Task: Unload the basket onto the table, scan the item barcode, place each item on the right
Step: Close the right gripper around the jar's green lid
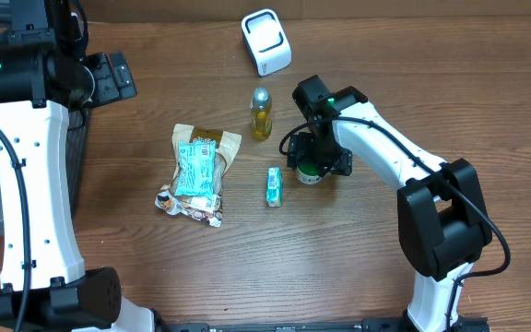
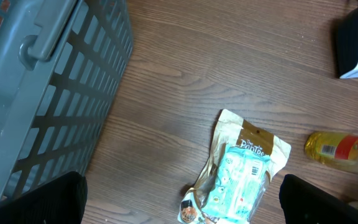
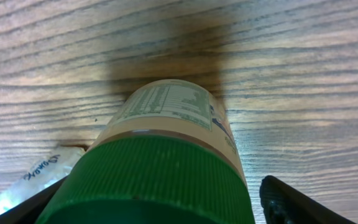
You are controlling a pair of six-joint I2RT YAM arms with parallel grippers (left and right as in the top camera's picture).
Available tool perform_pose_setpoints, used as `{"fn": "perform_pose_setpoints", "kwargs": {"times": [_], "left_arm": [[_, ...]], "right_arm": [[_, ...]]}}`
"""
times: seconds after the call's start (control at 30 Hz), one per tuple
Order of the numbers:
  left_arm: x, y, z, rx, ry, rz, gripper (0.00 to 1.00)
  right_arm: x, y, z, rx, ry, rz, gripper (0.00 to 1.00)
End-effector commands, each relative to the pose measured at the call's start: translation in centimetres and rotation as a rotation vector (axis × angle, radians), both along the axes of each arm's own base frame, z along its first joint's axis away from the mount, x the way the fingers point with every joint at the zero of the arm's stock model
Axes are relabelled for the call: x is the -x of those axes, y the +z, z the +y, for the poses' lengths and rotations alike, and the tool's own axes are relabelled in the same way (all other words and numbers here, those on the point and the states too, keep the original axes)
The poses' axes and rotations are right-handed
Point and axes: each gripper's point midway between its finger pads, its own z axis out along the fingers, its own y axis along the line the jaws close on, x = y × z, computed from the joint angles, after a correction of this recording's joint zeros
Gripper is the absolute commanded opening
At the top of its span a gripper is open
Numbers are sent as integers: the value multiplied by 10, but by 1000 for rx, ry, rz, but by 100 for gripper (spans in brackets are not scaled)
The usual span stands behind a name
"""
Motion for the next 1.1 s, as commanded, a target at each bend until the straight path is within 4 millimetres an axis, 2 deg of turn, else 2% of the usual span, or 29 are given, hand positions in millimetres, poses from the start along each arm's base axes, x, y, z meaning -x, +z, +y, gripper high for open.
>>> {"fn": "perform_pose_setpoints", "kwargs": {"times": [0.0,0.17,0.2,0.3,0.67,0.73,0.8,1.07], "left_arm": [[-1,-1,0,-6,-4,4,100],[-1,-1,0,-6,-4,4,100],[-1,-1,0,-6,-3,4,100],[-1,-1,0,-6,-3,4,100],[-1,-1,0,-6,-4,4,100],[-1,-1,0,-6,-4,4,100],[-1,-1,0,-6,-4,4,100],[-1,-1,0,-6,-3,4,100]], "right_arm": [[0,-3,-3,10,-13,2,80],[-1,-3,-4,13,-85,4,81],[-1,-3,-4,16,-101,2,93],[-4,-3,-8,35,-140,-10,100],[-9,-3,-6,29,-161,-31,100],[-10,-3,-5,26,-161,-36,94],[-11,-3,-5,25,-163,-37,92],[-10,-3,-4,25,-183,-35,93]]}}
